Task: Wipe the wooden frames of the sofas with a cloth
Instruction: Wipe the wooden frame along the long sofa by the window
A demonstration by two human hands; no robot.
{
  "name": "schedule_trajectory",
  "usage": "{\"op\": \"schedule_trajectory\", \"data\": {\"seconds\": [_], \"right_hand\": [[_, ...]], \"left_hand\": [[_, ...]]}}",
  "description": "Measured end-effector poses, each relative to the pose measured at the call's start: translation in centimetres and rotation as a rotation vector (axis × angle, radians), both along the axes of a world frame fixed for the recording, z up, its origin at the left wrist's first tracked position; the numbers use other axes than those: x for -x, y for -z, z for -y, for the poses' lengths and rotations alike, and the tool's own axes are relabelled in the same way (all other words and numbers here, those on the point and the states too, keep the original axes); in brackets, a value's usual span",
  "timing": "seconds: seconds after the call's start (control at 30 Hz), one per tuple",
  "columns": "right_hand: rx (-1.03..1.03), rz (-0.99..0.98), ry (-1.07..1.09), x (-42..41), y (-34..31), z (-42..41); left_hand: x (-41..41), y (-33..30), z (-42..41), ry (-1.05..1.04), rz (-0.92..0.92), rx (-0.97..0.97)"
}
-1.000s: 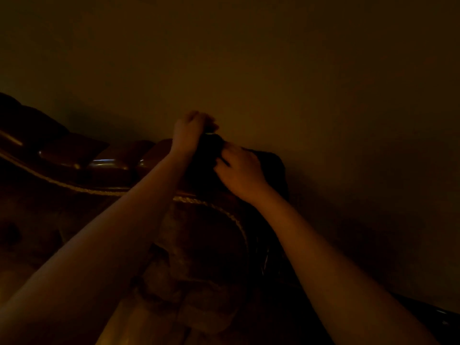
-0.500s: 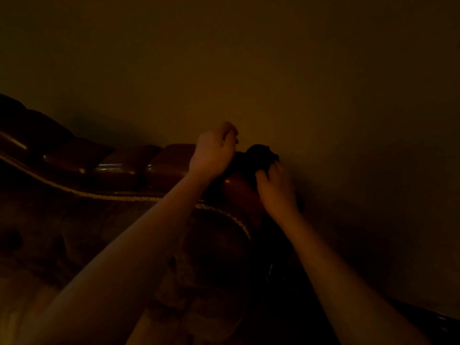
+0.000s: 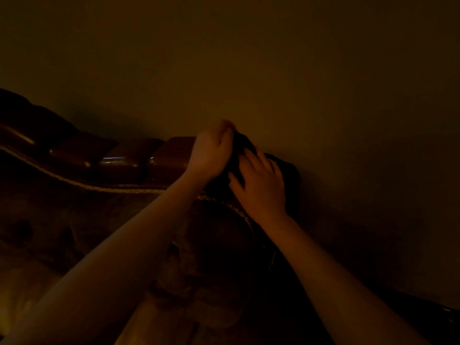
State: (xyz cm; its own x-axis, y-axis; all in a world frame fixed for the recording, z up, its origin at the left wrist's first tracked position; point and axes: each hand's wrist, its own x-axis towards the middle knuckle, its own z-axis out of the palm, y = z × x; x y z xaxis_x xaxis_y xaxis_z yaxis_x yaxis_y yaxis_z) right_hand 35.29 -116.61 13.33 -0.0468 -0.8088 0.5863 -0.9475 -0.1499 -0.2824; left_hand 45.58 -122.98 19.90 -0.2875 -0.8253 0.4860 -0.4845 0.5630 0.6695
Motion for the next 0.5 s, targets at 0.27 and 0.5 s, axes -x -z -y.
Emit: {"op": "schedule_trajectory", "data": {"seconds": [0.27, 0.5], "right_hand": [[0.032, 0.417, 0.009, 5.3, 9.8, -2.7], [-0.019, 0.875, 0.033, 4.7, 13.3, -4.3]], "left_hand": [[4.1, 6.9, -5.5, 0.083, 0.389, 0.613], [3.7, 8.7, -5.0, 0.043, 0.524, 0.745]]}}
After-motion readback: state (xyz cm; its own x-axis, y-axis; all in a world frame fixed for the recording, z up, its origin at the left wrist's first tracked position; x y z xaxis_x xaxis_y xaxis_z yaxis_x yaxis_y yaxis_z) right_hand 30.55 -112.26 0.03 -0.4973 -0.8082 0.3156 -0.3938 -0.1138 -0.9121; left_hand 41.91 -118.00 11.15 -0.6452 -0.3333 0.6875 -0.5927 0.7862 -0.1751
